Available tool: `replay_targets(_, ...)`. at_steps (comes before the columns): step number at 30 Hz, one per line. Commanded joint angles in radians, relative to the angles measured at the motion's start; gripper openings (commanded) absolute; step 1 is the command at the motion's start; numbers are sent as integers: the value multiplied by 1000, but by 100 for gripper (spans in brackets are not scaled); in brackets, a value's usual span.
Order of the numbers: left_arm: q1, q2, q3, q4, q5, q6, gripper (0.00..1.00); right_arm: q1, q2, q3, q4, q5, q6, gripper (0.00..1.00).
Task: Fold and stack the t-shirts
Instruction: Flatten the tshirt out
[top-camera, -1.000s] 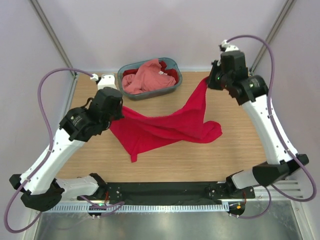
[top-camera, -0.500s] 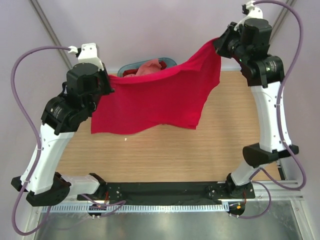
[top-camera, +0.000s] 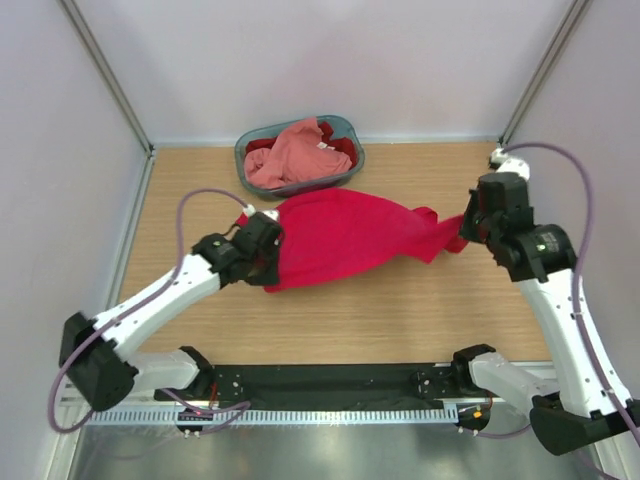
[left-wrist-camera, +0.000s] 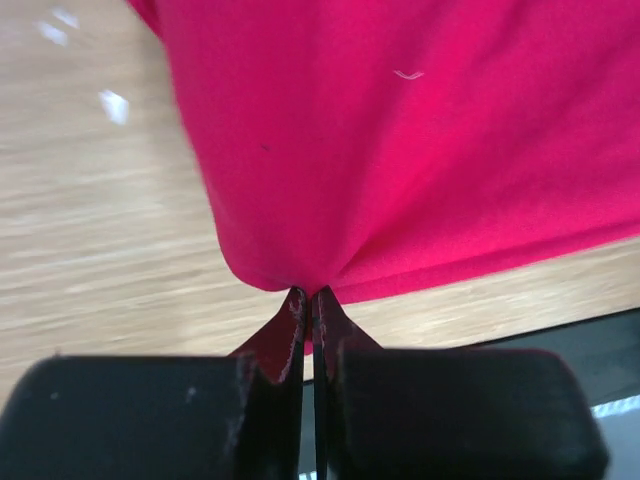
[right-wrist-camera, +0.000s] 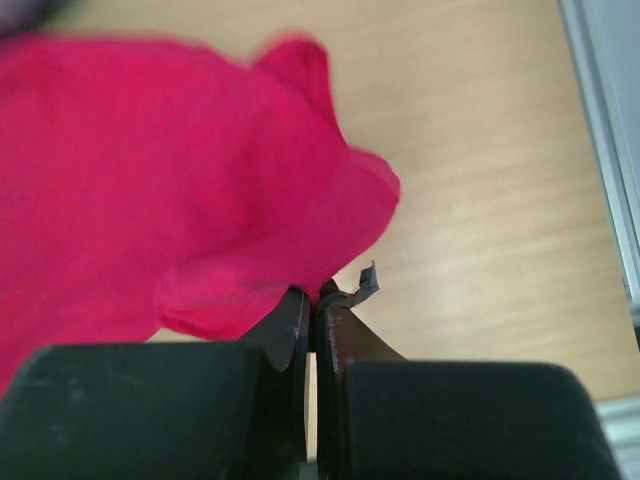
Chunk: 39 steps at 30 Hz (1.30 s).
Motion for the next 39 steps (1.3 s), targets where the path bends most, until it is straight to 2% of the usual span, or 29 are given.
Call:
replay_targets(1,-60,143,-12,95,94,-96,0,-4,3,-143,-7,50,37,1)
replay_targets(3,-81,265,9,99,107,-87,0,-5,8,-183,-4,55,35,1)
replay_targets(8,-84,415,90,64,105,-43,0,-11,34,-206,-4,59,9,1)
replay_targets(11,-84,406,126,12,65,-32,30,-14,37,-209,4,44,-3,1)
replay_targets(12,-84,389,126,0,56,-35,49,-14,39,-211,4,41,-9,1)
replay_targets(13,-84,369,120,-17,41,-43,58,-18,40,-211,7,38,-14,1)
replay_targets(15,-84,299,110,-39,32,-73,69,-16,48,-208,7,28,-21,1)
replay_targets(21,-84,185,-5,-25,22,-121,68,-19,69,-194,32,-19,-50,1)
replay_targets(31,-78,312,-23,-8,-27,-132,68,-21,89,-211,64,-105,-43,1)
replay_targets(34,-78,410,41,-16,-5,-101,61,-21,89,-209,67,-113,-49,1)
replay_targets(36,-80,455,96,-13,1,-83,52,-19,94,-202,70,-107,-58,1)
replay_targets(39,-80,566,256,-51,-45,-26,43,-19,106,-189,65,-107,-64,1)
